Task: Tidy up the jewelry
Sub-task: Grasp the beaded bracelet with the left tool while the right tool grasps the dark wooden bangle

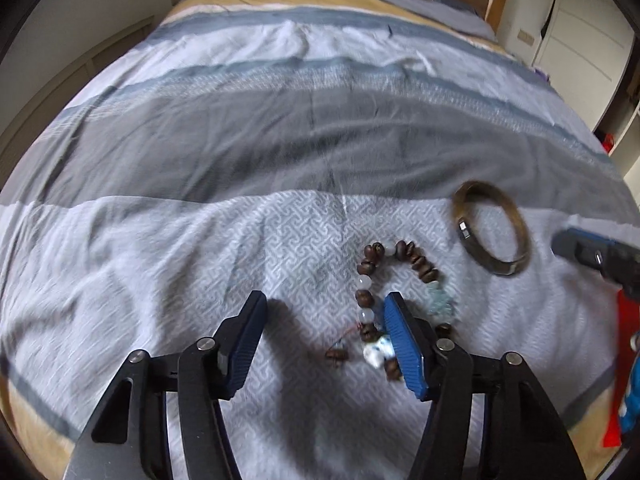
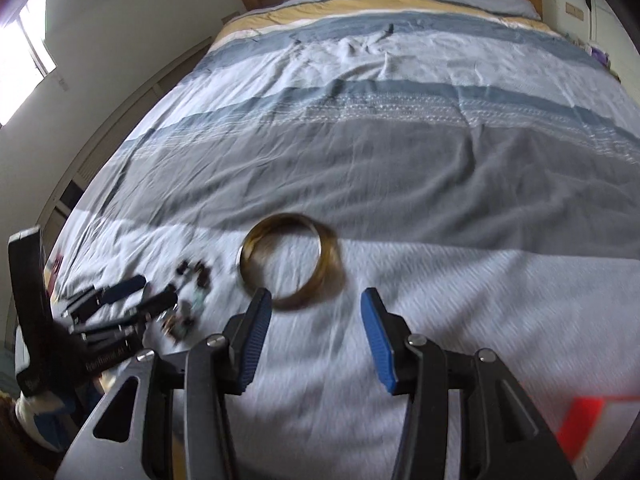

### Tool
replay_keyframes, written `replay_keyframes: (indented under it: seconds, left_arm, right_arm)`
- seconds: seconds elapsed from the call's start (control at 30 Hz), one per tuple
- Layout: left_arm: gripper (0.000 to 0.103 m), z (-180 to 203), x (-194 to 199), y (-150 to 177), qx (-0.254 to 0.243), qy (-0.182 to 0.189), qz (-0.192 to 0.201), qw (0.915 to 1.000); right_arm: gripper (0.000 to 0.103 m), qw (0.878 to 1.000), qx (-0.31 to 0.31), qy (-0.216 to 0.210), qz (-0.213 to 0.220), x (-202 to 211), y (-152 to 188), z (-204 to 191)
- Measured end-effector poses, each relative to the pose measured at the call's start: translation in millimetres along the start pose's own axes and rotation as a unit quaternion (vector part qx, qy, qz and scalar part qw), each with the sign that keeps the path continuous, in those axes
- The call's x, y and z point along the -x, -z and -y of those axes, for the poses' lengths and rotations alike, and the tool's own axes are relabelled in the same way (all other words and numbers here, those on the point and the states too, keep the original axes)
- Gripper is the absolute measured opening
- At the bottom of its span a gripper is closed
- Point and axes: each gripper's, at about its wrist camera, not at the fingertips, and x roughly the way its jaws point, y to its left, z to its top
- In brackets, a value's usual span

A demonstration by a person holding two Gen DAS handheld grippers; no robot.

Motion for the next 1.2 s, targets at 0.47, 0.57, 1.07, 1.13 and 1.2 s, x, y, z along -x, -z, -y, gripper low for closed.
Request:
replay_keyframes:
  seconds: [0.47, 0.57, 1.07, 1.13, 1.2]
  left_arm:
    - [0.042, 17, -26, -1, -0.042, -0.024, 0.040, 0.9980]
    - [0.009, 23, -23, -2, -0.052, -0.028, 0.049, 0.9970]
    - [0.008, 30, 74, 29, -0.034, -0.007, 0.106, 0.9937]
    - [0.008, 36, 93, 35, -0.039, -0.005, 0.114, 0.9927]
    - [0.008, 42, 108, 41, -0.043, -0.002, 0.122, 0.9916]
  right_arm:
    - [0.035, 0.996, 0.058, 0.070, 0.016, -71, -11, -19]
    - [0.011, 0.996, 0.043, 0.073, 0.026, -67, -13, -13]
    - [0.008, 0.990, 0.055, 0.039, 0.123, 80, 33, -32]
    - [0.008, 0.988, 0.055, 0.036, 0.137, 109, 45, -32]
    - [0.008, 0.986, 0.057, 0.041, 0.149, 137, 58, -27]
